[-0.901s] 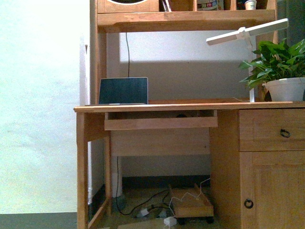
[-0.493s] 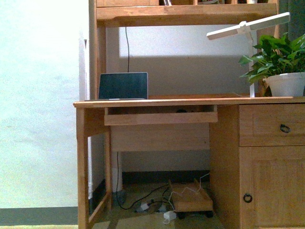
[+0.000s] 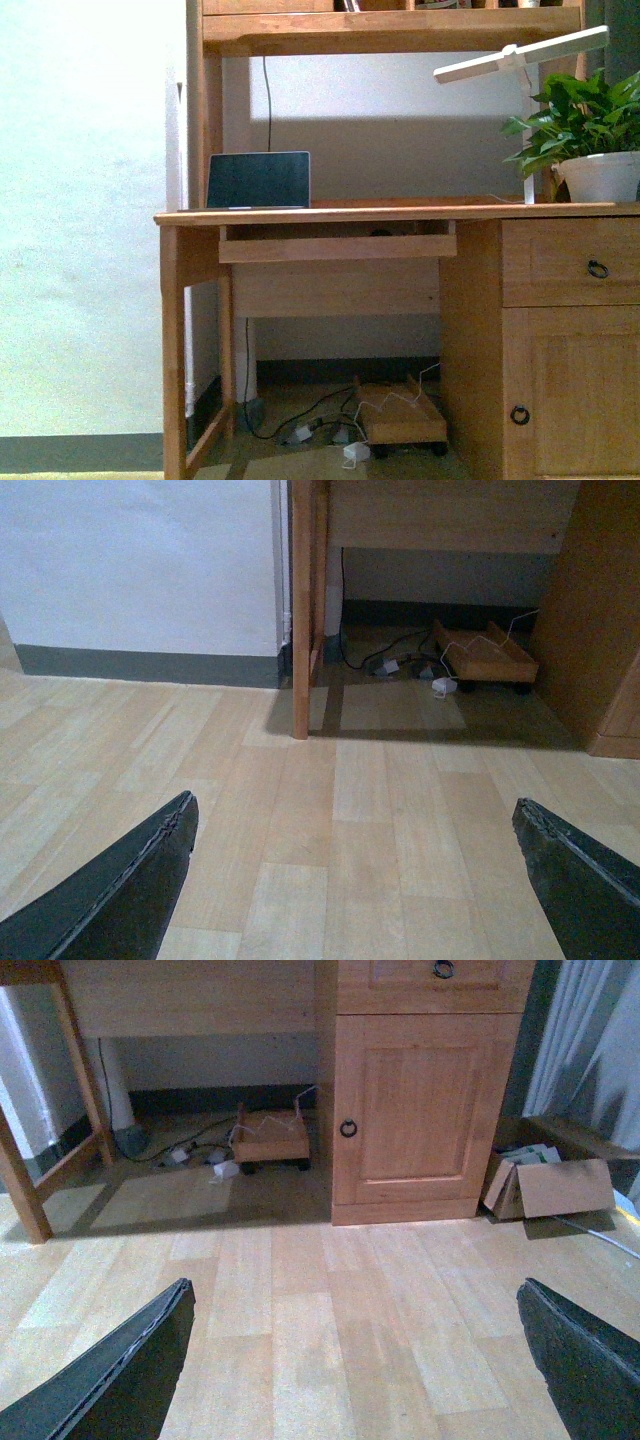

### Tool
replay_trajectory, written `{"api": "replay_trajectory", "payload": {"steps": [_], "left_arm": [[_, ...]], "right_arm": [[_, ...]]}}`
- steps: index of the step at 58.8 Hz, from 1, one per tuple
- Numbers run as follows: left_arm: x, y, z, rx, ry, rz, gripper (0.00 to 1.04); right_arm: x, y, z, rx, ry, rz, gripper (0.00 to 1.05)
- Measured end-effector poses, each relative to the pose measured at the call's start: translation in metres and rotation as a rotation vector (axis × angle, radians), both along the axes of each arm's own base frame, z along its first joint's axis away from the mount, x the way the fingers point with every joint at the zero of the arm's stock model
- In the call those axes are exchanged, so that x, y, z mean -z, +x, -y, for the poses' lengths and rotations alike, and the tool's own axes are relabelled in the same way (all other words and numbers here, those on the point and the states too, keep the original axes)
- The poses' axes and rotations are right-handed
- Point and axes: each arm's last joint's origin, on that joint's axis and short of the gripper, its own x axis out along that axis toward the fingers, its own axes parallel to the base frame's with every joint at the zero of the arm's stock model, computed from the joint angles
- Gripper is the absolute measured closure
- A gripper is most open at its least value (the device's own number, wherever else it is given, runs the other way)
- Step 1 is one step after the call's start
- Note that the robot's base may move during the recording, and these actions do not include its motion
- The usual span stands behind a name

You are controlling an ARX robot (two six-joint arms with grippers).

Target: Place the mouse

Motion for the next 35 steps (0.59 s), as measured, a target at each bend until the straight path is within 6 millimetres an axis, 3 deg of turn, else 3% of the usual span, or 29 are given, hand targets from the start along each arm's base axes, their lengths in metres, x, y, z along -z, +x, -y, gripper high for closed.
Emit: {"api": "replay_trajectory", "payload": {"steps": [35], "left_arm": [[0.0,0.0,0.0,0.0,0.0,0.0,0.08]], "right_arm": [[0.0,0.0,0.0,0.0,0.0,0.0,0.07]]}}
